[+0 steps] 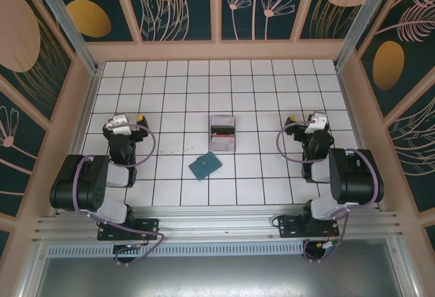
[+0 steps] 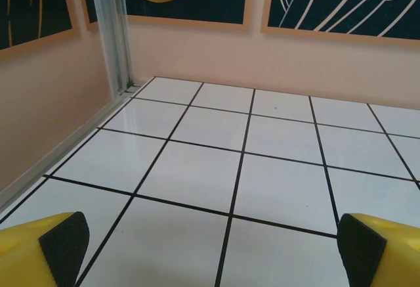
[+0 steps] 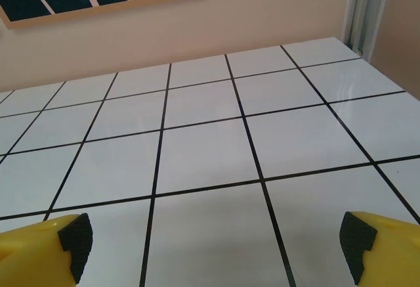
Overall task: Put the credit cards into the card holder
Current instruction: Move the storage box to the center of the table.
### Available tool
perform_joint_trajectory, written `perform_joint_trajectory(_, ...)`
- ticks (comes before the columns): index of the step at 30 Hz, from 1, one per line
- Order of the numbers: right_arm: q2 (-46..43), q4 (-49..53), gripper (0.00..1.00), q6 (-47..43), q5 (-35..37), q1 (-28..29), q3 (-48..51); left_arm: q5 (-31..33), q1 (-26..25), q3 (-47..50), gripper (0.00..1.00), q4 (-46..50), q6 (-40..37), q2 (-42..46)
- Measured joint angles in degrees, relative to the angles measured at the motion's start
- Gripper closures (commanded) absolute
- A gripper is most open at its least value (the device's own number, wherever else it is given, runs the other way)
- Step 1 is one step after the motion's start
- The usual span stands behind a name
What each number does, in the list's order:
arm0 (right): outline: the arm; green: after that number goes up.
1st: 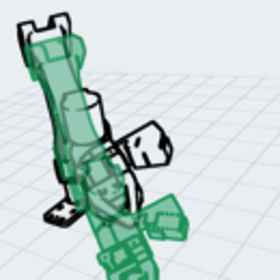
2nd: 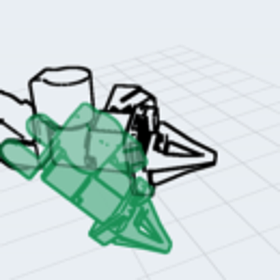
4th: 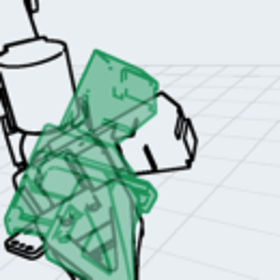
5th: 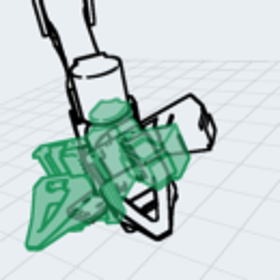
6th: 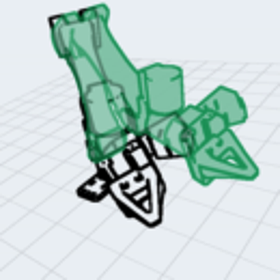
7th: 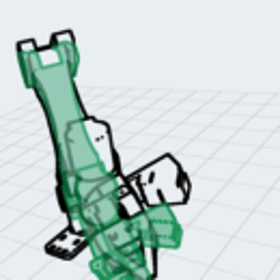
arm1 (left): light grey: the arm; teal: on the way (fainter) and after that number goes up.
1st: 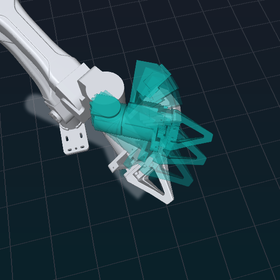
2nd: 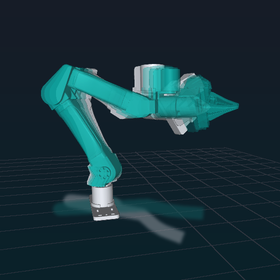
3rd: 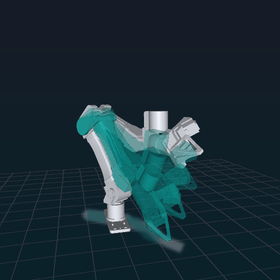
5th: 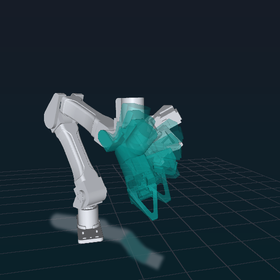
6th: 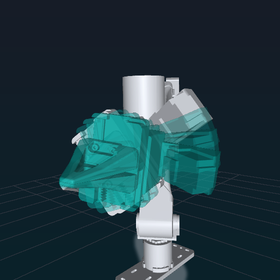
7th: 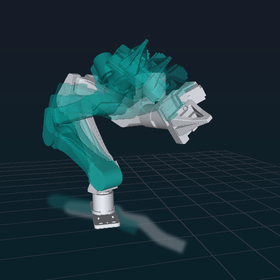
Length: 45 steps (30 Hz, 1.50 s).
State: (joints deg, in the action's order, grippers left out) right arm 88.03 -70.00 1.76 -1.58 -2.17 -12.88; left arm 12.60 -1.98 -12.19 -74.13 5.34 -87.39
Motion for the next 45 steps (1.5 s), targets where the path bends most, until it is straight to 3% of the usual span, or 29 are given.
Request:
perform_joint_trajectory(26,-0.26,0.66,0.01,-0.02,0.15,0.09,-0.07,-0.57,0.0,-0.17,0.01,2.1,-0.42,0.7)
perform_joint_trajectory(34,-15.52,27.26,0.01,3.8,-1.16,0.61,-13.66,2.89,0.07,-13.16,0.01,29.79,6.49,16.2)
perform_joint_trajectory(38,-16.79,39.41,0.01,7.67,-9.4,2.05,-22.91,-3.23,0.15,-20.72,0.01,43.23,13.2,20.0)
perform_joint_trajectory(43,-15.17,53.86,0.06,10.67,-13.84,17.03,-26.1,-16.33,-1.57,-21.18,0.01,54.82,22.62,21.2)
perform_joint_trajectory(45,-14.27,57.37,0.09,13.51,-16.68,22.8,-25.4,-19.54,-6.23,-20.11,0.02,59.01,26.12,21.46)
